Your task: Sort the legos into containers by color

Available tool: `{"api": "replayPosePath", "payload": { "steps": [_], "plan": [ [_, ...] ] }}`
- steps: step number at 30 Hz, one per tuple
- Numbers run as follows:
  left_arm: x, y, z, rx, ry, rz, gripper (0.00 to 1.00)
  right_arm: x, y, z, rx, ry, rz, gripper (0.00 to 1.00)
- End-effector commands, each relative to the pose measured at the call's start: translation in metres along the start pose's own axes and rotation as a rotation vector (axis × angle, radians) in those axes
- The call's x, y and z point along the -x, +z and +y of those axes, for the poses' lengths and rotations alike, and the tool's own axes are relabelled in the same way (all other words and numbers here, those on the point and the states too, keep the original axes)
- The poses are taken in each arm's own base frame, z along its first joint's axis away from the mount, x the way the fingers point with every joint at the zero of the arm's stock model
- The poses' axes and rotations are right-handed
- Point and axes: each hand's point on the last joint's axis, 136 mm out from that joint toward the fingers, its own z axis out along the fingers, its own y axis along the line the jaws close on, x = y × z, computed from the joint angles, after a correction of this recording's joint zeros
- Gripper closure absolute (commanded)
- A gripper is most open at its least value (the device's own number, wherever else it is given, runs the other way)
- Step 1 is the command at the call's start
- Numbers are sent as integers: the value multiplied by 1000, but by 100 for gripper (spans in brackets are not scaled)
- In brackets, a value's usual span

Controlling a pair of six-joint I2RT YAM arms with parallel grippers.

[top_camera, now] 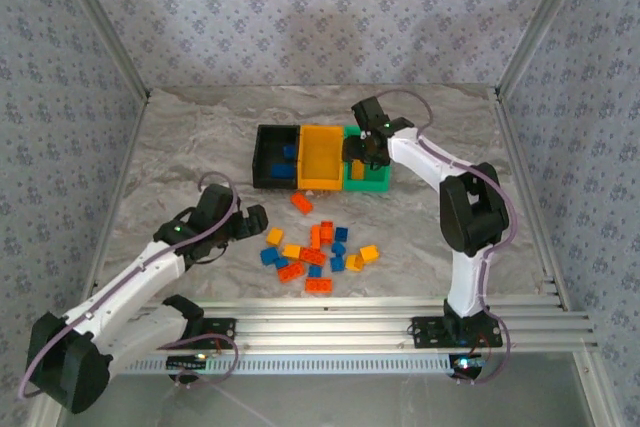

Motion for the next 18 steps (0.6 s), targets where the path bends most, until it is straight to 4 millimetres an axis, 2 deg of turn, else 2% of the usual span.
{"api": "replayPosePath", "payload": {
  "steps": [1, 3, 6, 11, 13, 15, 18],
  "plan": [
    [22, -6, -19, -42, 30, -35, 0, 15, -24, 2, 15, 8, -53, 20],
    [25, -5, -21, -34, 43, -30, 0, 13, -37, 7, 42, 0, -75, 18],
    [31, -8, -19, -7, 52, -41, 0, -4, -56, 29, 135, -46, -89, 17],
    [37, -19, -12, 19, 63, -81, 0, -64, -75, 92, 315, -246, -33, 14],
    [38, -23, -9, 23, 63, -97, 1, -92, -72, 116, 342, -330, 5, 14],
    [37, -26, -7, 23, 57, -103, 0, -112, -62, 130, 335, -386, 35, 14],
    [33, -27, -3, 22, 46, -101, 0, -125, -39, 139, 295, -428, 62, 14]
  ]
}}
